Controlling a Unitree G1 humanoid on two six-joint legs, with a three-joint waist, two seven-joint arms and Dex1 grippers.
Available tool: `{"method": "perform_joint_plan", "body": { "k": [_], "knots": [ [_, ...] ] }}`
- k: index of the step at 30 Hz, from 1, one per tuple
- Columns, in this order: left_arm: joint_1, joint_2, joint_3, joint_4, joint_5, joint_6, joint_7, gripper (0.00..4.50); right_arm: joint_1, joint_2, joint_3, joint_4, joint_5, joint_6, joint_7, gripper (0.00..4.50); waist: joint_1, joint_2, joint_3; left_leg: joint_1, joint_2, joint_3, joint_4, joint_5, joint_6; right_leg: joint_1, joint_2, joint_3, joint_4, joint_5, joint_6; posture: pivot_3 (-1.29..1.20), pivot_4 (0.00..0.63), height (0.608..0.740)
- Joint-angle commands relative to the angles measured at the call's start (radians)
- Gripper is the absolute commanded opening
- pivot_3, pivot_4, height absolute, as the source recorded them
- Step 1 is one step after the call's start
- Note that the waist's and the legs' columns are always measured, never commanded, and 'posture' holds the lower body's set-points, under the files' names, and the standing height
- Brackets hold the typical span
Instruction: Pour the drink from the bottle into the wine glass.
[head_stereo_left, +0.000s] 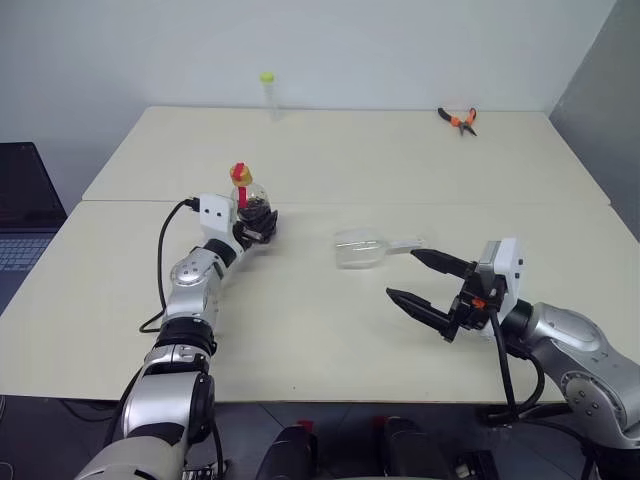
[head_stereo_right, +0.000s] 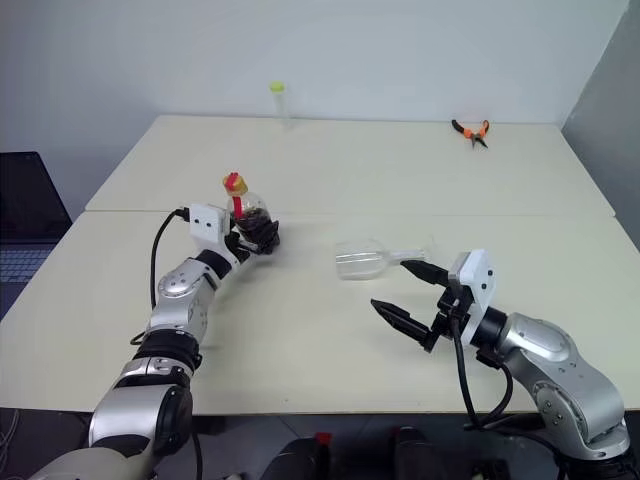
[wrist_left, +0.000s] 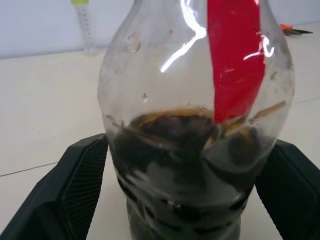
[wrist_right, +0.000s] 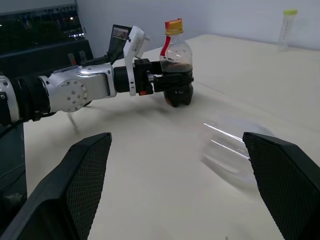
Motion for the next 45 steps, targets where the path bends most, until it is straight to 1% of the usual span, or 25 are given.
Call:
{"method": "perform_joint_plan", "body": {
  "k": [1,4,7,10,12,14,16,18,20,23,25,27,29,31,32,35,38,41,45],
  "knots": [
    [-0.057,-0.007,-0.002,0.053,0.021,-0.057,0.007,4.48,-0.025,0.005,0.000,-0.014,-0.009,-0.014,-0.003,4.50,0.000,0.000,0.000,0.000,0.000,0.000,0.000,0.000,0.000,0.000,0.000,0.000,0.000,0.000,0.000,0.00,0.150,0.740],
    [-0.082,-0.016,0.007,0.094,0.016,-0.074,-0.008,4.48,-0.031,0.010,0.004,-0.020,-0.009,-0.007,-0.010,4.50,-0.001,0.000,0.000,0.000,0.000,0.000,0.000,0.000,0.000,0.000,0.000,0.000,0.000,0.000,0.000,0.00,0.150,0.740],
    [-0.089,-0.022,0.020,0.109,0.001,-0.076,-0.020,3.90,-0.032,0.013,0.004,-0.026,-0.010,-0.003,-0.019,4.50,-0.001,0.000,0.000,0.000,0.000,0.000,0.000,0.000,0.000,0.000,0.000,0.000,0.000,0.000,0.000,0.00,0.150,0.740],
    [-0.080,-0.022,0.023,0.095,-0.009,-0.071,-0.038,2.99,-0.030,0.013,0.005,-0.034,-0.009,-0.001,-0.027,4.50,-0.001,0.000,0.000,0.000,0.000,0.000,0.000,0.000,0.000,0.000,0.000,0.000,0.000,0.000,0.000,0.00,0.150,0.740],
    [-0.053,-0.012,0.002,0.052,0.008,-0.073,-0.068,2.54,-0.025,0.011,0.005,-0.044,-0.014,-0.002,-0.034,4.50,-0.001,0.000,0.000,0.000,0.000,0.000,0.000,0.000,0.000,0.000,0.000,0.000,0.000,0.000,0.000,0.00,0.150,0.740],
    [-0.019,-0.006,-0.002,-0.012,-0.003,-0.049,-0.102,2.20,-0.017,0.007,0.006,-0.058,-0.018,-0.004,-0.037,4.50,-0.001,0.000,0.000,0.000,0.000,0.000,0.000,0.000,0.000,0.000,0.000,0.000,0.000,0.000,0.000,0.00,0.150,0.740],
    [0.021,0.002,-0.003,-0.090,-0.013,-0.021,-0.116,2.03,-0.010,0.006,0.005,-0.072,-0.024,-0.006,-0.043,4.50,-0.001,0.000,0.000,0.000,0.000,0.000,0.000,0.000,0.000,-0.001,0.000,0.000,0.000,0.000,0.000,0.00,0.150,0.740],
    [0.068,0.011,-0.009,-0.195,-0.023,0.026,-0.134,1.99,-0.003,0.005,0.002,-0.087,-0.032,-0.008,-0.053,4.50,-0.002,0.000,0.000,-0.001,0.000,0.000,0.000,0.000,0.000,-0.001,0.000,0.001,0.000,0.000,0.000,0.00,0.150,0.740],
    [0.138,0.029,-0.034,-0.366,-0.033,0.101,-0.169,1.99,0.008,0.003,-0.010,-0.110,-0.030,-0.001,-0.067,4.50,-0.003,0.000,0.000,-0.001,0.001,0.000,0.000,0.000,0.000,-0.001,-0.001,0.001,0.000,0.000,0.000,0.00,0.150,0.740],
    [0.252,0.064,-0.106,-0.687,-0.096,0.297,-0.256,1.96,0.028,-0.017,-0.034,-0.154,-0.027,0.014,-0.090,4.50,-0.002,0.000,0.000,-0.001,0.001,0.000,0.000,0.000,0.000,-0.001,-0.002,0.001,0.000,0.000,0.000,0.00,0.150,0.740],
    [0.304,0.098,-0.157,-0.864,-0.162,0.440,-0.321,1.96,0.037,-0.035,-0.063,-0.183,0.010,0.040,-0.098,4.50,0.001,-0.001,0.001,-0.001,0.001,-0.001,0.001,0.000,0.000,-0.001,-0.002,0.001,0.000,0.000,0.000,0.00,0.150,0.740],
    [0.324,0.121,-0.200,-0.971,-0.205,0.541,-0.365,1.95,0.033,-0.046,-0.090,-0.205,0.054,0.065,-0.110,4.50,0.005,-0.001,0.001,-0.002,0.001,-0.002,0.001,0.000,0.000,0.000,-0.002,0.001,0.000,0.000,0.000,0.00,0.150,0.740],
    [0.318,0.123,-0.249,-1.029,-0.225,0.607,-0.396,1.95,0.014,-0.055,-0.113,-0.223,0.105,0.098,-0.130,4.50,0.004,0.000,0.001,-0.001,0.001,-0.002,0.001,0.000,0.000,0.000,-0.002,0.001,0.000,0.000,0.000,0.00,0.150,0.740],
    [0.300,0.112,-0.287,-1.047,-0.227,0.641,-0.409,1.95,-0.010,-0.062,-0.125,-0.233,0.151,0.129,-0.152,4.50,0.001,0.000,0.001,0.000,0.001,-0.001,0.001,0.000,0.000,0.001,-0.001,0.000,0.000,0.000,0.000,0.00,0.150,0.740],
    [0.279,0.090,-0.328,-1.035,-0.212,0.642,-0.417,1.95,-0.030,-0.068,-0.127,-0.241,0.182,0.157,-0.176,4.50,0.001,0.000,0.001,0.000,0.001,-0.001,0.001,0.000,0.000,0.001,0.000,0.000,0.000,0.000,0.000,0.00,0.150,0.740],
    [0.224,0.029,-0.416,-0.970,-0.159,0.619,-0.430,1.95,-0.078,-0.079,-0.127,-0.253,0.256,0.216,-0.234,4.50,0.001,-0.001,0.001,-0.001,0.001,-0.001,0.001,0.000,0.000,0.001,0.000,0.000,0.000,0.000,0.000,0.00,0.150,0.740],
    [0.174,-0.014,-0.467,-0.881,-0.102,0.575,-0.434,1.95,-0.128,-0.073,-0.111,-0.241,0.307,0.253,-0.285,4.50,0.001,-0.001,0.001,-0.001,0.000,0.000,0.001,0.000,0.000,0.001,0.000,0.000,0.000,0.000,0.000,0.00,0.150,0.740],
    [0.140,-0.041,-0.491,-0.813,-0.053,0.524,-0.426,1.95,-0.164,-0.060,-0.102,-0.227,0.341,0.273,-0.329,4.50,-0.004,-0.001,0.001,-0.001,0.001,0.000,0.000,0.000,0.000,0.000,0.000,0.001,0.000,0.000,0.000,0.00,0.150,0.740],
    [0.095,-0.074,-0.508,-0.715,0.017,0.437,-0.410,1.94,-0.214,-0.045,-0.066,-0.201,0.324,0.296,-0.381,4.50,-0.002,-0.001,0.001,-0.001,0.001,0.000,0.000,0.000,0.000,0.000,0.000,0.000,0.000,0.000,0.000,0.00,0.150,0.740]
  ]
}}
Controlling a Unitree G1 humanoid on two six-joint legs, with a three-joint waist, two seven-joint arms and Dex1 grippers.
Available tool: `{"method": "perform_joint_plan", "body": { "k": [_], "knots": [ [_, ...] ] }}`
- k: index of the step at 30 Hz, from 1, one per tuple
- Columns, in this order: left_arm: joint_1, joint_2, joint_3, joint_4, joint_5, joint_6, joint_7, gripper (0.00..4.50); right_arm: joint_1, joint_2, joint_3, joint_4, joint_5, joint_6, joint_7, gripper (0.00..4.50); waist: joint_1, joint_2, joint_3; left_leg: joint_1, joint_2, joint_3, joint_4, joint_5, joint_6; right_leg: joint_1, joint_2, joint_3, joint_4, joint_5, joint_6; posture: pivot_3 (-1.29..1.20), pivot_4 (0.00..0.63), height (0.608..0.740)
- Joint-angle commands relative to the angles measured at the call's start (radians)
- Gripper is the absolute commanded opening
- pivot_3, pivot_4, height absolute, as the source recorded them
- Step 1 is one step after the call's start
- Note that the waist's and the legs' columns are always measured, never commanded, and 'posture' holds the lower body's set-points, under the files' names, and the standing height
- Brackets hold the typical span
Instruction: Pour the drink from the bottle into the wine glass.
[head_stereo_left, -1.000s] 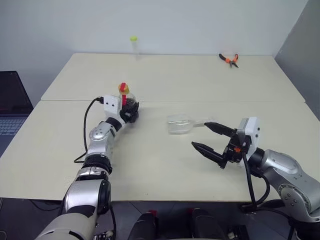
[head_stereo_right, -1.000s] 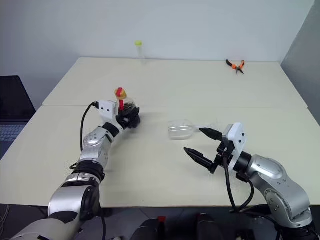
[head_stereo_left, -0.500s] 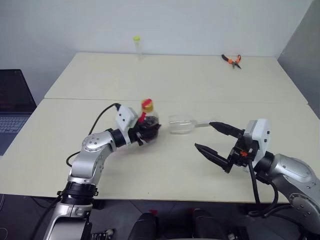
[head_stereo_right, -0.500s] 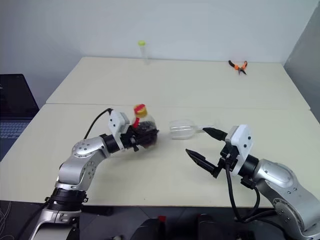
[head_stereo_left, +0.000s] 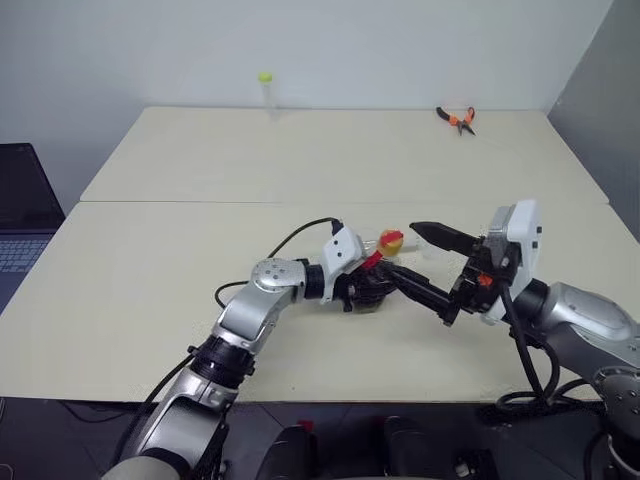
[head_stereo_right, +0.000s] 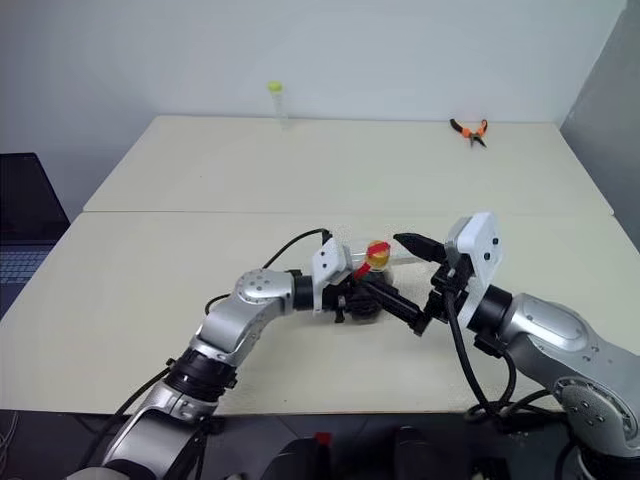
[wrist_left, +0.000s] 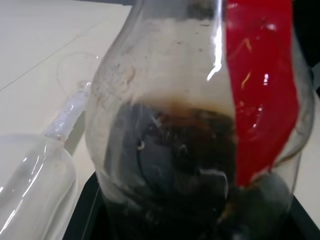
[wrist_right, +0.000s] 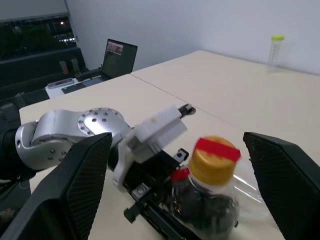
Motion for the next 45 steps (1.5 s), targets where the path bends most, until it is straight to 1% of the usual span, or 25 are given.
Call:
{"method": "perform_joint_plan", "body": {
  "k": [1,4,8,15,18,25,26,30,34,35,37,39,43,45],
  "knots": [
    [-0.045,-0.021,-0.001,0.033,0.047,-0.094,0.004,1.94,-0.040,0.013,0.022,0.008,-0.005,0.010,-0.044,4.50,0.000,0.000,0.000,0.000,0.000,0.000,0.000,0.000,0.000,0.000,0.000,0.000,0.000,0.000,0.000,0.00,0.150,0.740],
    [-0.047,-0.033,0.004,0.051,0.058,-0.113,-0.002,1.94,-0.047,0.014,0.051,0.026,-0.037,0.019,-0.059,4.50,0.001,0.000,0.000,-0.001,0.000,0.000,0.000,0.000,0.000,0.000,0.000,0.000,-0.001,0.000,0.000,0.00,0.150,0.740],
    [-0.038,-0.040,0.002,0.051,0.071,-0.127,-0.007,1.94,-0.049,0.027,0.087,0.065,-0.117,0.002,-0.068,4.50,0.002,0.000,0.000,-0.001,0.000,0.000,0.000,0.000,0.000,0.000,-0.001,0.000,-0.001,0.000,0.000,0.00,0.150,0.740],
    [-0.032,-0.045,0.004,0.048,0.081,-0.130,-0.009,1.93,-0.050,0.055,0.100,0.095,-0.174,-0.010,-0.050,4.50,0.001,0.000,0.000,-0.001,0.000,0.000,0.000,0.000,0.000,0.000,0.000,0.000,-0.001,0.000,0.000,0.00,0.150,0.740],
    [-0.030,-0.044,0.006,0.046,0.083,-0.129,-0.008,1.92,-0.052,0.070,0.098,0.104,-0.182,-0.012,-0.049,3.92,0.001,0.000,0.000,-0.001,0.000,0.000,0.000,0.000,0.000,0.000,0.000,0.000,0.000,0.000,0.000,0.00,0.150,0.740],
    [-0.028,-0.044,0.007,0.046,0.088,-0.131,-0.008,1.91,-0.053,0.085,0.092,0.112,-0.191,-0.001,-0.043,1.36,0.001,0.000,0.000,0.000,0.000,0.000,0.000,0.000,0.000,0.000,0.000,0.000,0.000,0.000,0.000,0.00,0.150,0.740],
    [-0.028,-0.044,0.007,0.046,0.088,-0.130,-0.009,1.89,-0.053,0.083,0.090,0.114,-0.192,0.000,-0.041,1.24,0.001,0.000,0.000,0.000,0.000,0.000,0.000,0.000,0.000,0.000,0.000,0.000,0.000,0.000,0.000,0.00,0.150,0.740],
    [-0.023,-0.045,0.006,0.035,0.085,-0.125,-0.013,1.65,-0.049,0.065,0.081,0.130,-0.197,-0.006,-0.010,1.24,0.001,0.000,0.000,0.000,0.000,0.000,0.000,0.000,0.000,0.000,0.000,0.000,0.000,0.000,0.000,0.00,0.150,0.740],
    [-0.011,-0.040,0.007,-0.004,0.061,-0.104,-0.043,1.47,-0.060,-0.039,0.092,0.235,-0.254,-0.070,0.170,1.24,0.001,0.000,0.000,0.000,-0.001,0.000,0.000,0.000,0.000,0.000,0.000,0.000,0.000,0.000,0.000,0.00,0.150,0.740],
    [-0.006,-0.039,0.008,-0.020,0.049,-0.096,-0.060,1.40,-0.083,-0.081,0.107,0.295,-0.286,-0.105,0.246,1.24,0.001,0.000,0.000,0.000,-0.001,0.000,0.000,0.000,0.000,0.000,0.000,0.000,-0.001,0.000,0.000,0.00,0.150,0.740],
    [0.010,-0.030,0.002,-0.064,0.020,-0.083,-0.106,1.29,-0.171,-0.188,0.185,0.471,-0.403,-0.226,0.453,1.24,-0.004,0.001,0.001,0.000,-0.001,0.001,0.000,0.000,0.000,0.000,0.000,0.001,0.000,0.000,0.000,0.00,0.150,0.740],
    [0.020,-0.026,-0.002,-0.095,0.003,-0.064,-0.131,1.21,-0.259,-0.255,0.267,0.606,-0.493,-0.319,0.601,1.24,-0.005,0.001,0.001,0.002,-0.001,0.003,0.000,0.000,0.000,0.000,0.000,0.001,0.000,0.000,0.000,0.00,0.150,0.740],
    [0.031,-0.026,-0.001,-0.136,-0.026,-0.031,-0.150,1.07,-0.422,-0.294,0.409,0.828,-0.669,-0.522,0.802,1.24,-0.008,0.002,0.001,0.002,0.001,0.002,-0.001,0.000,0.000,0.000,0.002,0.001,0.000,0.000,0.000,0.00,0.150,0.740],
    [0.034,-0.026,-0.001,-0.144,-0.027,-0.024,-0.149,1.03,-0.472,-0.290,0.445,0.901,-0.720,-0.602,0.864,1.24,-0.009,0.001,0.001,0.002,0.001,0.002,0.000,0.000,0.000,0.000,0.002,0.001,-0.001,0.000,0.000,0.00,0.150,0.740]
  ]
}}
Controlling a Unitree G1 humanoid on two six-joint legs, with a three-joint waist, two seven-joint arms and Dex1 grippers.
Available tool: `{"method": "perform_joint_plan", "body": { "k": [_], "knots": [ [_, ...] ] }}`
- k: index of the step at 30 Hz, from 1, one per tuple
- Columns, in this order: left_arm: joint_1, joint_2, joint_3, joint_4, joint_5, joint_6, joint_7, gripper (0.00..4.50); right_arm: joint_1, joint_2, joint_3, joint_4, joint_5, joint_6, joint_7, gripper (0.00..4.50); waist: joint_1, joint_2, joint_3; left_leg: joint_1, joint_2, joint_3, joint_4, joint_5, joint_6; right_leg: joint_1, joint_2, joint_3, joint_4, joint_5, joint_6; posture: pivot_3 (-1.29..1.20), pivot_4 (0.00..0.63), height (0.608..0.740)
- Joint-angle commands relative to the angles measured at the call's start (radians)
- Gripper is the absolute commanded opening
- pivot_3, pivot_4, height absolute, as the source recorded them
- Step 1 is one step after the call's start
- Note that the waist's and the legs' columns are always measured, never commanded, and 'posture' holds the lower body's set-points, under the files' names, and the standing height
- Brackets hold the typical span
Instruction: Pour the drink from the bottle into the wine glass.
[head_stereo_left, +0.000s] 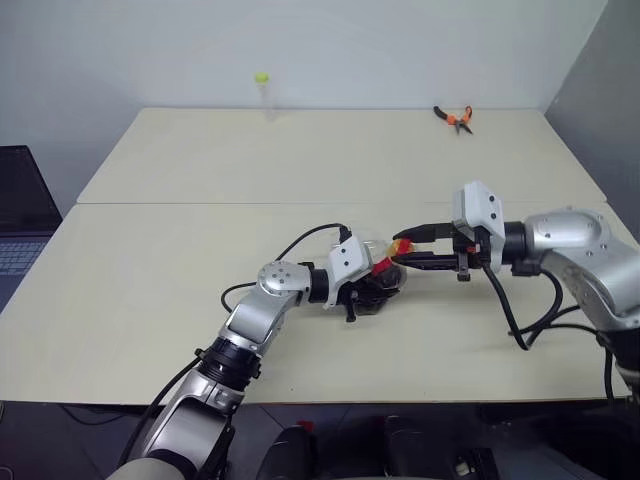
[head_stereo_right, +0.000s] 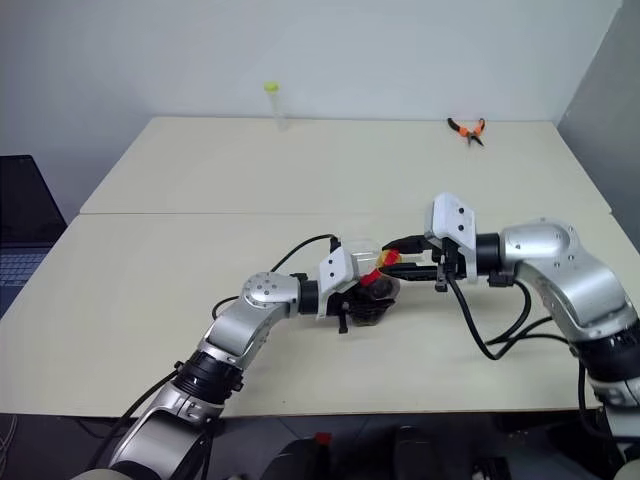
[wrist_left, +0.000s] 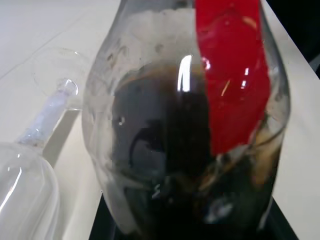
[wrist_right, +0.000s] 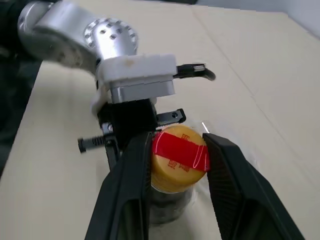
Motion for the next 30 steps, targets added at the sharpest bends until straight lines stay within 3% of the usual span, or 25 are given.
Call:
{"method": "perform_joint_plan", "body": {
  "k": [1,6,10,13,15,16,21,24,30],
  "knots": [
    [0.007,-0.006,-0.006,-0.125,-0.078,-0.016,-0.082,1.03,-0.039,-0.048,0.039,0.203,-0.214,-0.091,0.058,1.24,0.001,0.000,0.000,0.000,0.000,0.000,0.000,0.000,0.000,0.000,0.000,0.000,0.000,0.000,0.000,0.00,0.150,0.740],
    [0.016,-0.007,-0.004,-0.125,-0.068,-0.019,-0.070,1.02,-0.005,-0.052,-0.022,0.066,-0.055,0.081,0.107,1.24,0.007,0.000,0.000,-0.001,0.000,-0.001,0.000,0.000,-0.001,0.000,-0.004,0.000,-0.001,0.000,0.000,0.00,0.150,0.740],
    [0.010,-0.016,-0.005,-0.097,-0.045,-0.038,-0.056,1.00,0.095,-0.022,-0.199,-0.161,0.210,0.359,-0.030,2.59,0.016,0.000,0.000,-0.004,0.000,-0.003,0.001,0.001,-0.001,0.000,-0.005,-0.001,-0.001,0.000,0.000,0.00,0.150,0.740],
    [0.007,-0.022,-0.003,-0.085,-0.036,-0.049,-0.049,0.98,0.153,0.002,-0.294,-0.266,0.311,0.465,-0.126,3.70,0.021,0.001,0.001,-0.004,-0.002,-0.003,0.002,0.000,-0.001,-0.001,-0.008,0.000,0.000,0.000,0.000,0.00,0.150,0.740],
    [0.000,-0.031,0.000,-0.065,-0.023,-0.064,-0.029,0.97,0.230,0.061,-0.397,-0.358,0.388,0.510,-0.279,4.38,0.023,0.000,0.001,-0.004,-0.002,-0.002,0.002,0.000,-0.001,-0.001,-0.008,-0.001,0.000,0.000,0.000,0.00,0.150,0.740],
    [-0.005,-0.038,0.002,-0.053,-0.014,-0.073,-0.013,0.97,0.286,0.107,-0.448,-0.420,0.403,0.517,-0.382,4.50,0.025,0.000,0.001,-0.004,-0.001,-0.003,0.001,0.000,-0.001,-0.001,-0.007,-0.001,-0.001,0.000,0.000,0.00,0.150,0.740],
    [-0.010,-0.055,0.000,-0.028,0.009,-0.092,0.018,0.93,0.449,0.254,-0.520,-0.629,0.406,0.537,-0.687,4.50,0.033,0.001,0.001,-0.004,-0.002,-0.001,0.002,0.000,-0.001,-0.001,-0.007,0.000,0.000,0.000,0.000,0.00,0.150,0.740],
    [-0.016,-0.063,-0.010,-0.005,0.026,-0.111,0.030,0.92,0.550,0.400,-0.447,-0.776,0.339,0.523,-0.916,4.50,0.034,0.000,0.000,-0.003,-0.001,-0.003,0.002,0.000,0.000,0.000,-0.005,-0.001,0.000,0.000,0.000,0.00,0.150,0.740],
    [-0.029,-0.083,-0.008,0.028,0.041,-0.125,0.038,0.92,0.593,0.480,-0.394,-0.815,0.291,0.517,-1.025,4.50,0.031,0.001,0.001,-0.003,-0.002,-0.002,0.002,0.001,-0.002,-0.001,-0.002,0.000,0.001,0.000,0.000,0.00,0.150,0.740]
  ]
}}
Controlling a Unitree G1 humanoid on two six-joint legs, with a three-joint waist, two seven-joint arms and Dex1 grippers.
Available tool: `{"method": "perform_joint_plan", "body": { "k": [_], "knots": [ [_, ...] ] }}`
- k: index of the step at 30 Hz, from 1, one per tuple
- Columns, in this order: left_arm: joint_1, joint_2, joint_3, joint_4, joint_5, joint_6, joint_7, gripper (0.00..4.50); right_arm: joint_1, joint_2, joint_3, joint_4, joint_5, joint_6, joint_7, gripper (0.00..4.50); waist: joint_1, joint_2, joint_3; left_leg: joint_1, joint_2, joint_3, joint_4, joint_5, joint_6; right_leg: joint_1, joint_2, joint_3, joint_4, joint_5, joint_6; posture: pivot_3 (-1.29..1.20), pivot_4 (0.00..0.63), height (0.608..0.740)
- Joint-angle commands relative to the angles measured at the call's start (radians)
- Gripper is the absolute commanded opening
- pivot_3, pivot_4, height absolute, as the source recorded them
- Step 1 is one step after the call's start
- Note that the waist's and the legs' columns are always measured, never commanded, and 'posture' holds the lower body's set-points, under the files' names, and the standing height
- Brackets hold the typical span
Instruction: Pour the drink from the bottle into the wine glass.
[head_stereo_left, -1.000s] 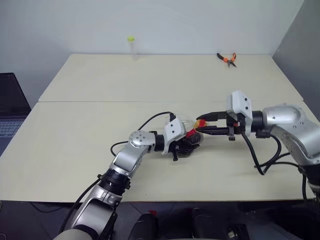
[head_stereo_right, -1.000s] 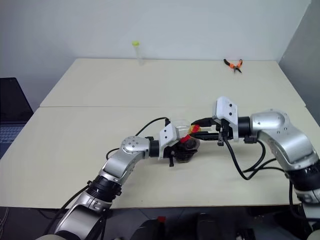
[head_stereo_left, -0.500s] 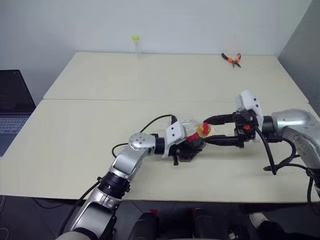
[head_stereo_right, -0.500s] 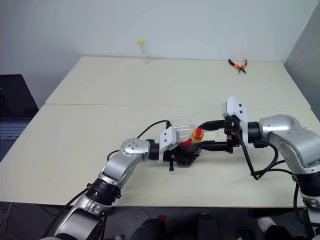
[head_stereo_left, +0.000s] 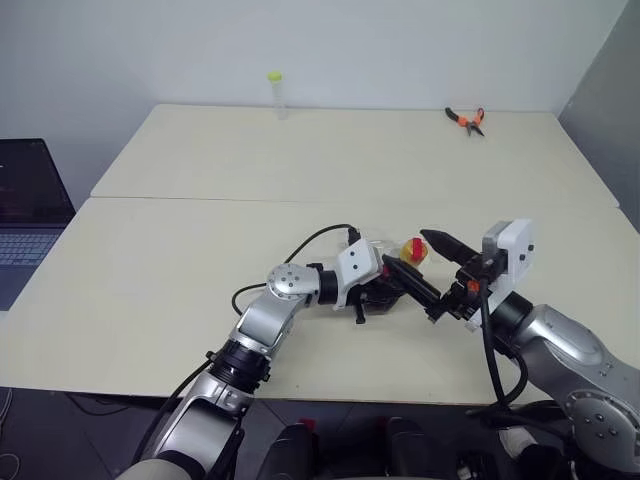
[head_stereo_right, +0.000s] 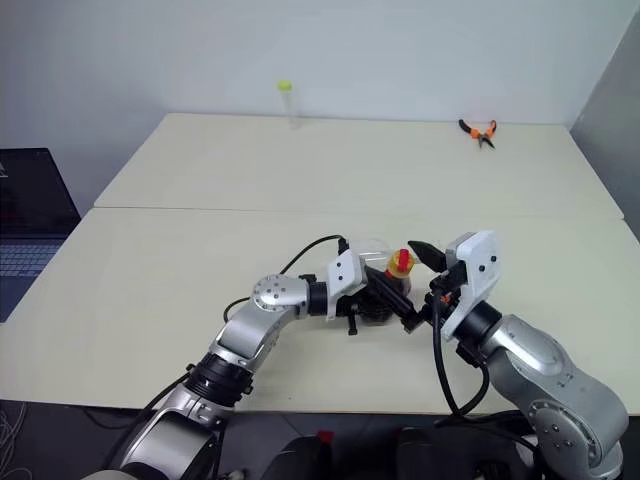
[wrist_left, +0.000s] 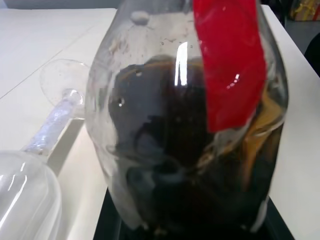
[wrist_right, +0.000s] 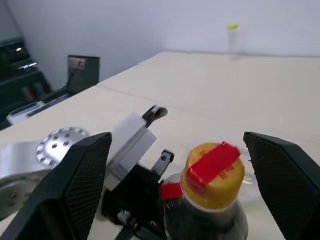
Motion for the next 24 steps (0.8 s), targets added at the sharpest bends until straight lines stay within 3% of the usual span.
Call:
{"method": "perform_joint_plan", "body": {
  "k": [1,9,12,20,24],
  "knots": [
    [-0.035,-0.016,0.004,-0.008,0.000,-0.033,0.010,0.91,0.019,0.010,0.005,-0.027,-0.024,-0.031,-0.031,4.50,0.000,0.000,0.000,0.000,0.000,0.000,0.000,0.000,0.000,0.000,0.000,0.000,0.000,0.000,0.000,0.00,0.150,0.740],
    [-0.036,-0.017,0.007,0.000,0.002,-0.034,0.014,0.90,0.045,0.012,0.001,-0.001,-0.066,-0.069,-0.032,4.50,-0.002,0.000,0.000,0.000,0.000,0.000,-0.001,-0.001,0.001,0.000,0.001,0.000,0.000,0.000,0.000,0.00,0.150,0.740],
    [-0.035,-0.017,0.007,0.000,0.004,-0.035,0.015,0.90,0.050,0.005,0.013,0.008,-0.085,-0.075,-0.023,3.91,-0.003,0.000,0.000,0.000,0.000,0.000,-0.001,-0.001,0.001,0.000,0.001,0.000,0.000,0.000,0.000,0.00,0.150,0.740],
    [-0.030,-0.014,0.005,-0.006,0.007,-0.033,0.011,0.90,0.037,0.013,0.033,0.034,-0.128,-0.096,-0.022,1.22,-0.004,0.000,0.000,0.000,0.000,0.000,-0.001,-0.001,0.001,0.000,0.001,0.000,0.000,0.000,0.000,0.00,0.150,0.740],
    [-0.026,-0.012,0.004,-0.011,0.007,-0.030,0.009,0.90,0.034,0.009,0.010,0.048,-0.119,-0.102,-0.007,1.22,-0.005,0.000,0.000,0.000,0.000,0.000,-0.001,-0.001,0.001,0.000,0.001,0.000,0.000,0.000,0.000,0.00,0.150,0.740]
  ]
}}
